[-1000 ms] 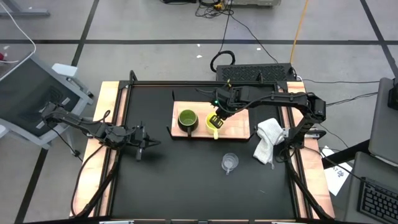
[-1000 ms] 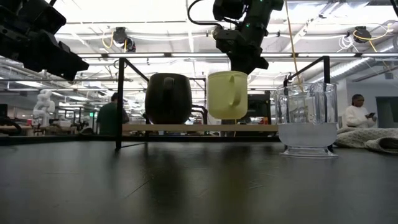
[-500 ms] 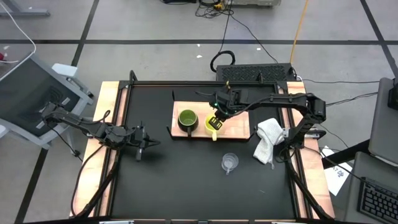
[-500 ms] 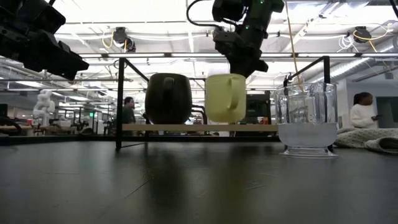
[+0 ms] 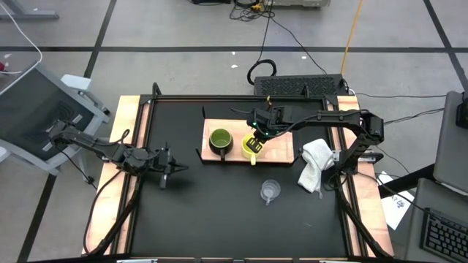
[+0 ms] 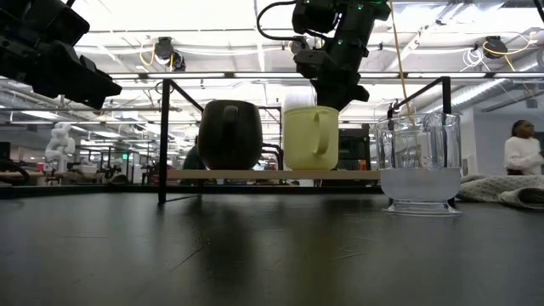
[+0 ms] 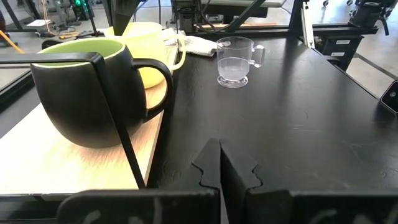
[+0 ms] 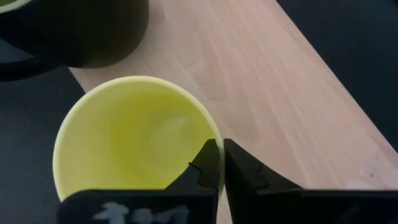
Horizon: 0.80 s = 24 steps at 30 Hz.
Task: Stack small to large cups/mugs on shelf
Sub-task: Put the yellow mug on the shelf
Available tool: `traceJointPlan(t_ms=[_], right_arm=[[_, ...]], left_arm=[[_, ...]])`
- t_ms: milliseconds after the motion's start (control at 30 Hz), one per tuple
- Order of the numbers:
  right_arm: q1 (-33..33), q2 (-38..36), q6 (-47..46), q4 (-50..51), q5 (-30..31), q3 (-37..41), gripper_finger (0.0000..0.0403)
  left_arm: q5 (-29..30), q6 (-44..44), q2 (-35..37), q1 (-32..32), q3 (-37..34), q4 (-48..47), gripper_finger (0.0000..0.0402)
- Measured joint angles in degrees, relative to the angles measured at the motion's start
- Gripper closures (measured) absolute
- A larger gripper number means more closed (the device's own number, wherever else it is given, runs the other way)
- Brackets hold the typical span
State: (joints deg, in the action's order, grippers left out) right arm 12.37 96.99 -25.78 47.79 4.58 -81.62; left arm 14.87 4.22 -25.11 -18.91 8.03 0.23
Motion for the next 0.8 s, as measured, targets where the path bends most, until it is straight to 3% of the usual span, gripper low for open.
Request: traceJointPlan(t_ms=[800], right_arm=[[0.0,0.0,-0.6,0.0,0.0,0.1,0.0392]], left_arm=[[0.0,0.2,0.0,0.0,0.0,0.0,0.0401]])
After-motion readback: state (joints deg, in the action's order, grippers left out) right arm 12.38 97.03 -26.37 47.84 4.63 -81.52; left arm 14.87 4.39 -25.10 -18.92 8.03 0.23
